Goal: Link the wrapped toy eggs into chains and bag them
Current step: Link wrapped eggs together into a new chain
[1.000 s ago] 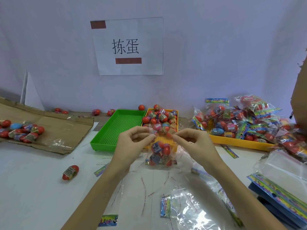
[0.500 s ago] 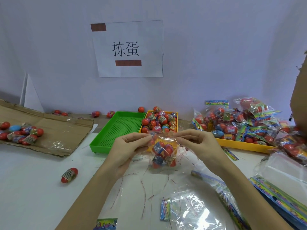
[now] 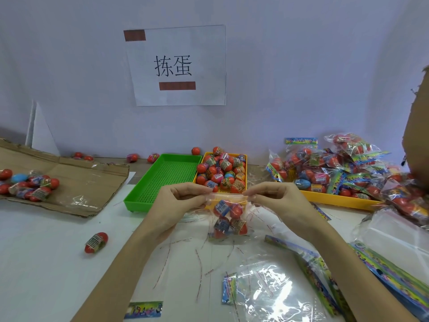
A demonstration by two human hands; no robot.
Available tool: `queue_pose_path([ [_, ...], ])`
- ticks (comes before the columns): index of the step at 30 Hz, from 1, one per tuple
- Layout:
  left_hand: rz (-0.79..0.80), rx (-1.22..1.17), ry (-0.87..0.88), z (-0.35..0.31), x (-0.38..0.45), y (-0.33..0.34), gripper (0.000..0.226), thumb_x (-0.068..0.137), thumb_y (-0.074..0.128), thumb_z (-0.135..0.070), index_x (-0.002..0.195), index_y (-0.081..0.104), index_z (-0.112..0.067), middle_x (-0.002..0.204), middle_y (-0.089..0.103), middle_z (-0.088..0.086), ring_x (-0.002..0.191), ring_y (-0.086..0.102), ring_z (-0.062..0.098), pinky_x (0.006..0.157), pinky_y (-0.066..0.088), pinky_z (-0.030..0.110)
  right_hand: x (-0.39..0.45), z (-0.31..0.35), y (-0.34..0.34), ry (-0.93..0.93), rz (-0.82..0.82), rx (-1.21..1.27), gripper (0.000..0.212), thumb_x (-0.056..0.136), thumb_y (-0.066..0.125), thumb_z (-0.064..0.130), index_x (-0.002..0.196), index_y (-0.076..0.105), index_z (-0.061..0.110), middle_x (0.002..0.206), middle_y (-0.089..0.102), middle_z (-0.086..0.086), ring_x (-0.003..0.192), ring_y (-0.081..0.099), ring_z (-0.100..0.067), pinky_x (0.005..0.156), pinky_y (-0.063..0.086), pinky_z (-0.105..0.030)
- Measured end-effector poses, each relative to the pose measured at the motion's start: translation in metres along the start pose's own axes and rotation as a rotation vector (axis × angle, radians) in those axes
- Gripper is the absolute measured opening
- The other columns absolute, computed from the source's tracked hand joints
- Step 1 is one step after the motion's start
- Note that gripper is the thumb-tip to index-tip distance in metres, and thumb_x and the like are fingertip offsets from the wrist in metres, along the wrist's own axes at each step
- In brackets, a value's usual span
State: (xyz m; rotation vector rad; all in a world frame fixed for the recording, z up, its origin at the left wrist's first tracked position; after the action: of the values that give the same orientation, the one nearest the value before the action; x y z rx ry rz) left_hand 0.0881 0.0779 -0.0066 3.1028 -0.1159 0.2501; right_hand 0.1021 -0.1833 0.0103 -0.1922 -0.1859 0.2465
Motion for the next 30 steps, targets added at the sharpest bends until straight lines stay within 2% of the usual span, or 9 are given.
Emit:
queue_pose_path([
  [6,0.009,0.129,0.103,-0.005,-0.002,0.001,0.025,0.084,0.080,0.003,0.096,0.085,-0.019,0.098,0.081,0.008,0.097,0.078,0.022,0.082,0.060,0.023,-0.001,-0.002,-0.002,0.034,-0.006,-0.086,0.021,0.094,0.071,0.009,0.093,0.084,0.025,0.095,0.079,0.005,0.091,0.072,-0.022,0.074,0.059,-0.031],
  [8,0.019,0.182,0.146,-0.006,-0.002,0.000,0.025,0.085,0.079,0.003,0.094,0.085,-0.019,0.097,0.082,0.006,0.097,0.078,0.021,0.085,0.061,0.024,0.000,-0.002,-0.001,0.046,-0.009,-0.112,0.022,0.095,0.070,0.009,0.095,0.084,0.025,0.096,0.079,0.006,0.093,0.071,-0.027,0.079,0.059,-0.039],
  [10,0.040,0.252,0.199,-0.007,-0.003,-0.001,0.023,0.086,0.077,0.004,0.094,0.085,-0.017,0.096,0.081,0.003,0.097,0.077,0.020,0.086,0.061,0.026,0.000,0.000,-0.001,0.036,0.002,-0.144,0.024,0.095,0.069,0.006,0.096,0.084,0.024,0.096,0.079,0.008,0.096,0.072,-0.021,0.081,0.061,-0.035],
  [13,0.052,0.334,0.270,-0.008,-0.003,-0.001,0.021,0.086,0.078,0.004,0.095,0.085,-0.014,0.097,0.080,0.000,0.096,0.076,0.018,0.085,0.060,0.024,0.001,0.002,-0.001,0.013,0.016,-0.179,0.033,0.096,0.062,-0.003,0.096,0.084,0.022,0.097,0.079,0.009,0.097,0.071,-0.007,0.076,0.056,-0.017],
  [15,0.055,0.367,0.291,-0.009,-0.003,-0.001,0.020,0.086,0.078,0.003,0.095,0.085,-0.013,0.098,0.079,-0.001,0.096,0.075,0.017,0.083,0.059,0.022,0.001,0.003,0.000,0.020,0.009,-0.180,0.039,0.095,0.056,-0.007,0.095,0.084,0.020,0.096,0.079,0.009,0.094,0.070,-0.003,0.075,0.054,-0.014],
  [19,0.058,0.396,0.280,-0.009,-0.004,0.000,0.026,0.091,0.070,0.011,0.094,0.085,-0.011,0.099,0.078,-0.003,0.097,0.074,0.015,0.083,0.059,0.022,0.000,0.003,0.000,0.014,-0.003,-0.144,0.043,0.096,0.050,-0.010,0.092,0.084,0.016,0.098,0.079,0.005,0.096,0.070,-0.010,0.082,0.058,-0.022],
  [22,0.041,0.344,0.260,-0.009,-0.005,0.001,0.021,0.094,0.068,0.005,0.093,0.084,-0.009,0.098,0.078,0.000,0.095,0.075,0.017,0.080,0.060,0.023,0.000,0.003,0.000,0.004,0.000,-0.102,0.038,0.103,0.047,0.001,0.094,0.083,0.010,0.098,0.079,-0.001,0.099,0.070,-0.021,0.091,0.058,-0.033],
  [26,-0.012,0.289,0.235,-0.009,-0.005,0.006,0.007,0.084,0.083,-0.011,0.091,0.084,-0.013,0.095,0.079,0.001,0.089,0.076,0.016,0.079,0.060,0.022,0.002,0.002,0.006,0.013,-0.066,-0.016,0.032,0.099,0.061,0.035,0.092,0.083,0.013,0.090,0.079,-0.001,0.091,0.073,-0.017,0.085,0.058,-0.028],
  [30,0.013,0.251,0.222,-0.006,-0.003,0.005,0.017,0.080,0.086,-0.005,0.096,0.082,-0.010,0.100,0.079,0.004,0.094,0.077,0.020,0.083,0.061,0.024,0.004,-0.002,0.010,-0.005,-0.043,-0.095,0.006,0.086,0.080,0.020,0.092,0.082,0.023,0.089,0.079,0.008,0.086,0.074,-0.010,0.074,0.059,-0.020],
])
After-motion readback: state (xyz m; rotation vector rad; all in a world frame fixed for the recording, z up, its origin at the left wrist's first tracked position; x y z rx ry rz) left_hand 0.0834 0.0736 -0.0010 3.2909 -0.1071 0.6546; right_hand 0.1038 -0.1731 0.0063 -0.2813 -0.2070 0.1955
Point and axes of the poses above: each hand's wrist, its own x-axis towards the middle knuckle, its own y-axis out of the palm, z = x × y, the point moved 2 cm from there along x, towards the middle knuckle
